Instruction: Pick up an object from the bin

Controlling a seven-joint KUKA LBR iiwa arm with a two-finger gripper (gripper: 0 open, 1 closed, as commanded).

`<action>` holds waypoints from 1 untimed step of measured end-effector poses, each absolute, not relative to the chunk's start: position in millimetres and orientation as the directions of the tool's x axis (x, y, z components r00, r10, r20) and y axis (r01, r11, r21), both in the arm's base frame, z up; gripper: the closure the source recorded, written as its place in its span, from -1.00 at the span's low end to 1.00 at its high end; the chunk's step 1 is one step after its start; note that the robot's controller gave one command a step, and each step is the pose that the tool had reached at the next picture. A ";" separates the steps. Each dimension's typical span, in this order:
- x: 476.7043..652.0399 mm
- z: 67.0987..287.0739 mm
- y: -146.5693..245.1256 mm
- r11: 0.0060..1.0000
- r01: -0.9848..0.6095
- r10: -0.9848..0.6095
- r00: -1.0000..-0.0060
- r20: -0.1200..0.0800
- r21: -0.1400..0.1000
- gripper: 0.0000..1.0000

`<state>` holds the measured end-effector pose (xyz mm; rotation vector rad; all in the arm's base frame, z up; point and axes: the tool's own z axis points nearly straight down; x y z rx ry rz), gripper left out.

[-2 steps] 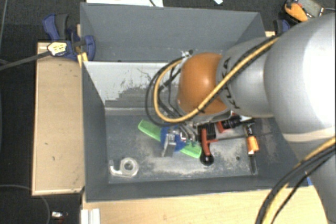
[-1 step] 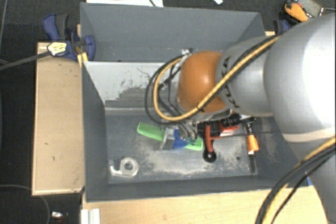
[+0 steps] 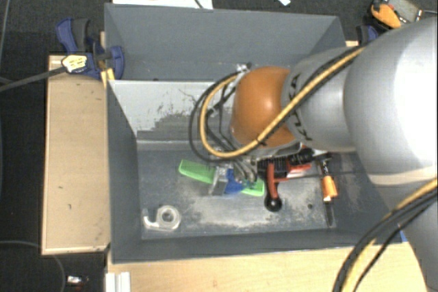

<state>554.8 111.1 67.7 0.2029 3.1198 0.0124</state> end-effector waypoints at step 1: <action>551.5 81.4 110.6 0.991 0.130 0.130 -0.991 -0.005 0.006 1.00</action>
Offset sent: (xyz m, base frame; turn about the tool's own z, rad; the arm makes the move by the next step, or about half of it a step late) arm -0.0015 -0.0002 0.0977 0.0004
